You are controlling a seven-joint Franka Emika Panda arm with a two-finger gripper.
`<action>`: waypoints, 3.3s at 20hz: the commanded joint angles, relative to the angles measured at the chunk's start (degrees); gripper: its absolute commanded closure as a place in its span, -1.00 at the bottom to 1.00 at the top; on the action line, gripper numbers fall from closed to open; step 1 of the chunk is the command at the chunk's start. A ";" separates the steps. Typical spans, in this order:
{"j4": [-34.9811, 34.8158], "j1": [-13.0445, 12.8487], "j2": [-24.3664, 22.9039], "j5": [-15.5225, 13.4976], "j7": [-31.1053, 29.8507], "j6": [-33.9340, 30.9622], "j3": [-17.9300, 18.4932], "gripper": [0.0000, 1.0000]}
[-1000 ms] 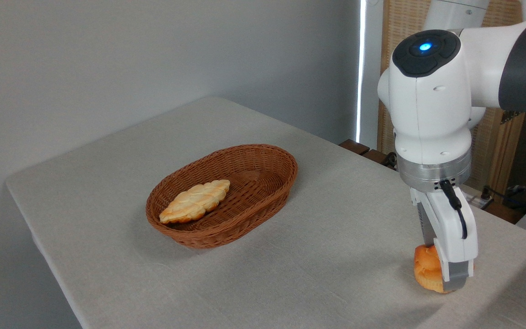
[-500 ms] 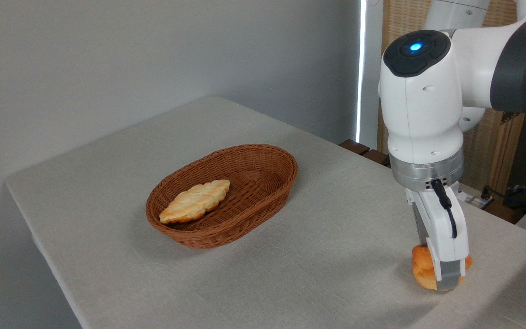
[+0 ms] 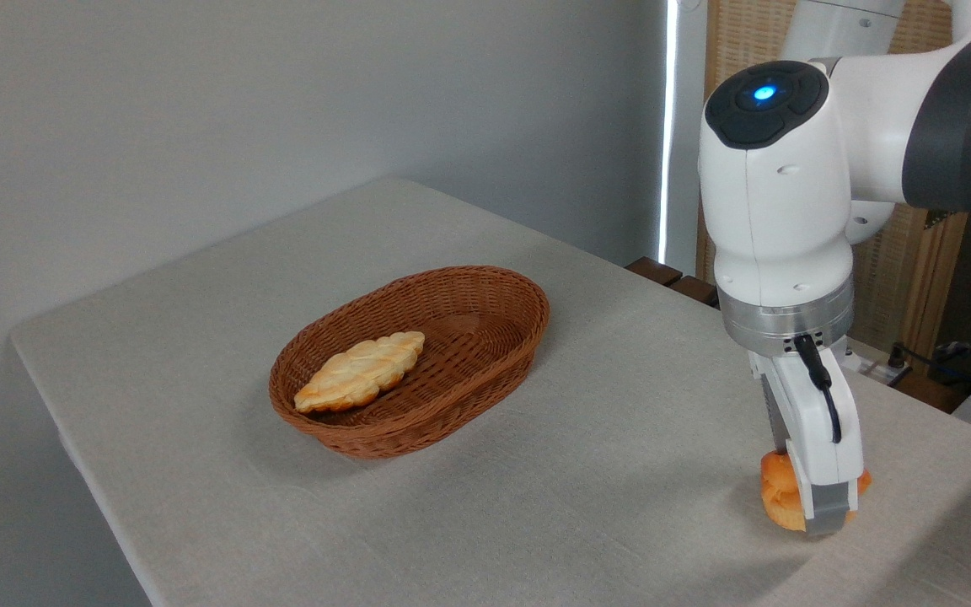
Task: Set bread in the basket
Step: 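Close the gripper around the orange bun, then lift the orange bun and carry it toward the wicker basket, then lower the bun into the basket beside the bread and release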
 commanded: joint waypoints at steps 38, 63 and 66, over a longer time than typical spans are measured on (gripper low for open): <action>9.86 -6.11 2.26 -25.09 -19.93 -3.12 -15.13 0.00; 17.25 -5.85 9.56 -27.92 -59.23 2.34 -33.77 -1.00; 18.83 -5.41 9.64 -26.35 -59.23 2.25 -33.34 -1.00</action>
